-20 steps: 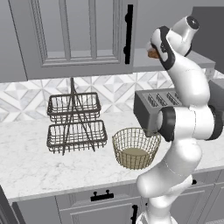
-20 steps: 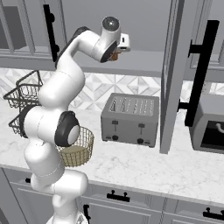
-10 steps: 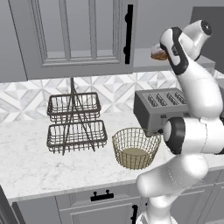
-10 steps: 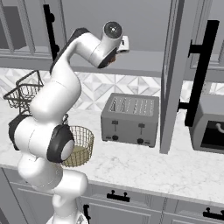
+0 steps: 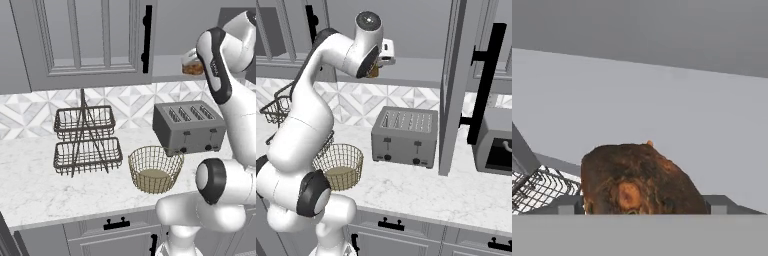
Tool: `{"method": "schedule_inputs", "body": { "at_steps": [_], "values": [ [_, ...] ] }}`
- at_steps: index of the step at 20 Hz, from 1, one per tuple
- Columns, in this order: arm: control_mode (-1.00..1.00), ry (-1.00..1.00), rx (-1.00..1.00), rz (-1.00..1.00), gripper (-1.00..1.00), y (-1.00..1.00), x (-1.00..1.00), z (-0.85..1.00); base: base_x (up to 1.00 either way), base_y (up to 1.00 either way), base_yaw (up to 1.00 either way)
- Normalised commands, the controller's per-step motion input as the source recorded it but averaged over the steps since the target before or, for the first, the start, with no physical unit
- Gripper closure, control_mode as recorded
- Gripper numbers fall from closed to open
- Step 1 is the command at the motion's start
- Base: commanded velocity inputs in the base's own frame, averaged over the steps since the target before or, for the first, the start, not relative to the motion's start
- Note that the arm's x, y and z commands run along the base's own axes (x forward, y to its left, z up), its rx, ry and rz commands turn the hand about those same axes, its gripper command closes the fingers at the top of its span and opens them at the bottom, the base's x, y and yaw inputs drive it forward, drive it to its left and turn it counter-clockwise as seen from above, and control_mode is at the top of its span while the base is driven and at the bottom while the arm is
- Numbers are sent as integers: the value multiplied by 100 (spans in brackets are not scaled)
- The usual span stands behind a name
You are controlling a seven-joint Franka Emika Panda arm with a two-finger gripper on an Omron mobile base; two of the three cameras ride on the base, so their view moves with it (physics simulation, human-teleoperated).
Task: Open the cabinet, pick up the bread from the cabinet and place it in the basket. Then move the basket to the dining counter.
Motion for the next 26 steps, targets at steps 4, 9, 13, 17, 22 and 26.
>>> {"method": "schedule_inputs", "body": {
  "at_steps": [4, 9, 13, 17, 22, 26],
  "values": [
    [-100, 0, 2, 0, 100, 24, -100, -3, 0, 0, 0],
    [-100, 5, -1, 0, 100, 61, -98, -46, 0, 0, 0],
    [-100, 14, -8, 0, 100, 63, -50, -97, 0, 0, 0],
    [-100, 15, -10, 2, 100, 38, -5, -100, 0, 0, 0],
    [-100, 22, -10, 7, 100, 25, 8, -100, 0, 0, 0],
    [-100, 22, -5, 7, 100, 1, 41, -100, 0, 0, 0]
  ]
}}
